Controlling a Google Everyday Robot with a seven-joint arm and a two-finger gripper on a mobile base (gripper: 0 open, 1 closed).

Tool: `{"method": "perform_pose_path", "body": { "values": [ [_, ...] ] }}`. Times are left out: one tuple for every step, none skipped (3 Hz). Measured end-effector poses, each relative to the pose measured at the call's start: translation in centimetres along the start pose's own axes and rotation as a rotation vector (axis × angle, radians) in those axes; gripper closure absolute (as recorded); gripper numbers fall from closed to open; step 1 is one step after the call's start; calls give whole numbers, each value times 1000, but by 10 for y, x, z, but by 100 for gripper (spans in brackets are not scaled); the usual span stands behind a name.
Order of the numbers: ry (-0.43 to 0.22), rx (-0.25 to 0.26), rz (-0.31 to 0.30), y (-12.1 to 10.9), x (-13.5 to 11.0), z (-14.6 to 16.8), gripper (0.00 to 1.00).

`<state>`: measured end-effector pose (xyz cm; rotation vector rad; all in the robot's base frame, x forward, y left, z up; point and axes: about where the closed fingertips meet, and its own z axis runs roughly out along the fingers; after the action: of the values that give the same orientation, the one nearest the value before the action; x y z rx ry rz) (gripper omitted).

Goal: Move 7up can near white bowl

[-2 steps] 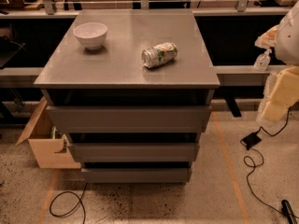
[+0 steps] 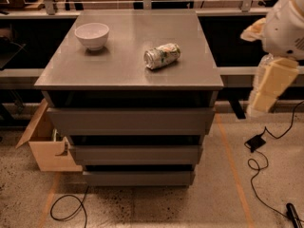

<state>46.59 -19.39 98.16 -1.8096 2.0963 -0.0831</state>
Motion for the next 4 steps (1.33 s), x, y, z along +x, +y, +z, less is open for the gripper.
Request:
{"method": "perform_pose_path", "body": {
  "values": [
    [-55,-8,-130,-32,-40,20,0],
    [-104,-15,-226,-60,-80,41,0],
    [-132,-32,-292,-85,-121,71,0],
    [-133,-32,-293,-85,-121,71,0]
  ]
}}
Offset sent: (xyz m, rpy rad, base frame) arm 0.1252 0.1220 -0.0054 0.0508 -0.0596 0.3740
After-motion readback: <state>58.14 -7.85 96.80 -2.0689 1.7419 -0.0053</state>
